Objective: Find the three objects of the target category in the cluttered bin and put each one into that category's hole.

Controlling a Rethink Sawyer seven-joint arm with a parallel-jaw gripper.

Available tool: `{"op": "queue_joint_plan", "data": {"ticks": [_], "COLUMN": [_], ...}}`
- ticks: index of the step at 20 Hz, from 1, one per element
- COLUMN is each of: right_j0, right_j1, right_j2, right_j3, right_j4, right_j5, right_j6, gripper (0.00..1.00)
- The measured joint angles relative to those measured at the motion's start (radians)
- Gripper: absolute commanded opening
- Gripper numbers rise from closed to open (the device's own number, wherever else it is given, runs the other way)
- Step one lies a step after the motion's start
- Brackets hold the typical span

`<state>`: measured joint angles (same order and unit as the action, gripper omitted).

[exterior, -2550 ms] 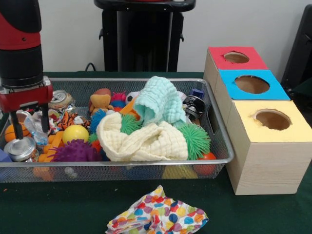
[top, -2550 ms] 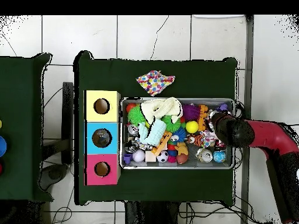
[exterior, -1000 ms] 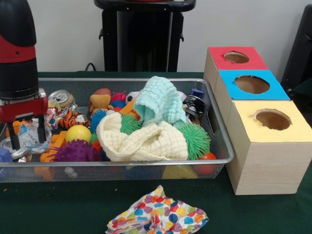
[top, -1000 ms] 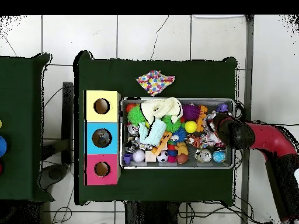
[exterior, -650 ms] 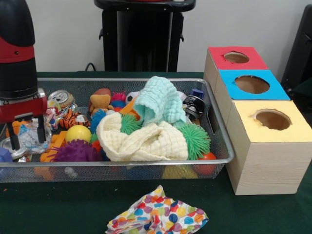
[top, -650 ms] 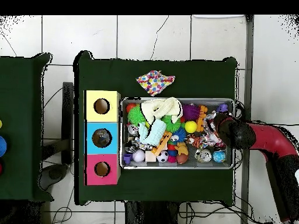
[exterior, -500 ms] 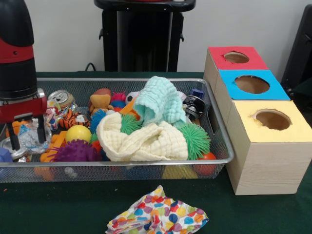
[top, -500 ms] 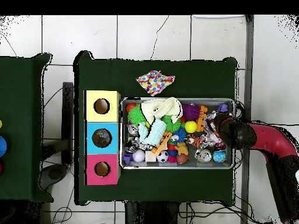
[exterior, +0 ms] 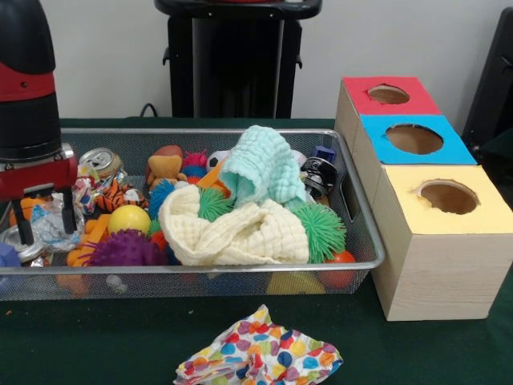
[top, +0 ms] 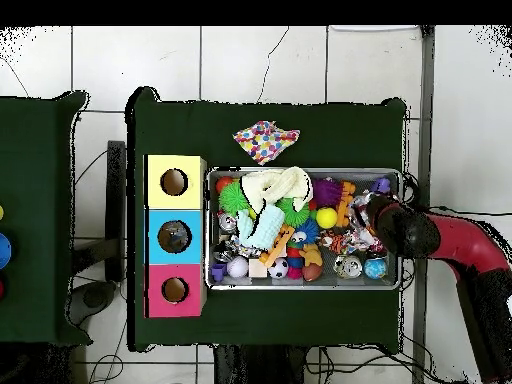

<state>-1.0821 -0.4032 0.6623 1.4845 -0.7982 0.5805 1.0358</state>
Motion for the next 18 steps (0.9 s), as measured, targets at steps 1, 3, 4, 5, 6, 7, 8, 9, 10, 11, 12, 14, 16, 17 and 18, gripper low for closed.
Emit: {"op": "queue_joint_plan", "data": {"ticks": [1, 3, 4, 5, 6, 7, 8, 9, 10, 11, 12, 14, 16, 17, 18], "right_j0": [-0.001, -0.005, -0.006, -0.007, -0.008, -0.012, -0.013, -0.014, -0.015, -0.015, -0.015, -0.015, -0.015, -0.015, -0.015], "right_j1": [-0.003, -0.011, -0.012, -0.014, -0.016, -0.020, -0.022, -0.023, -0.026, -0.028, -0.030, -0.035, -0.035, -0.036, -0.036], "right_j2": [-0.001, -0.005, -0.006, -0.008, -0.010, -0.013, -0.015, -0.016, -0.018, -0.020, -0.021, -0.028, -0.032, -0.034, -0.037], "right_j3": [0.006, 0.029, 0.035, 0.041, 0.050, 0.066, 0.072, 0.077, 0.085, 0.089, 0.095, 0.113, 0.124, 0.129, 0.137], "right_j4": [0.000, 0.000, -0.001, -0.001, -0.001, -0.001, -0.001, -0.001, -0.001, -0.001, -0.001, -0.001, 0.000, 0.000, 0.000], "right_j5": [-0.004, -0.017, -0.020, -0.023, -0.028, -0.040, -0.045, -0.049, -0.056, -0.059, -0.064, -0.075, -0.079, -0.079, -0.079], "right_j6": [0.000, 0.000, 0.000, 0.000, 0.000, 0.000, 0.000, 0.000, 0.000, 0.000, 0.000, 0.000, 0.000, 0.000, 0.000], "gripper": [1.00, 1.00, 1.00, 1.00, 1.00, 1.00, 1.00, 1.00, 1.00, 1.00, 1.00, 1.00, 1.00, 1.00, 1.00]}}
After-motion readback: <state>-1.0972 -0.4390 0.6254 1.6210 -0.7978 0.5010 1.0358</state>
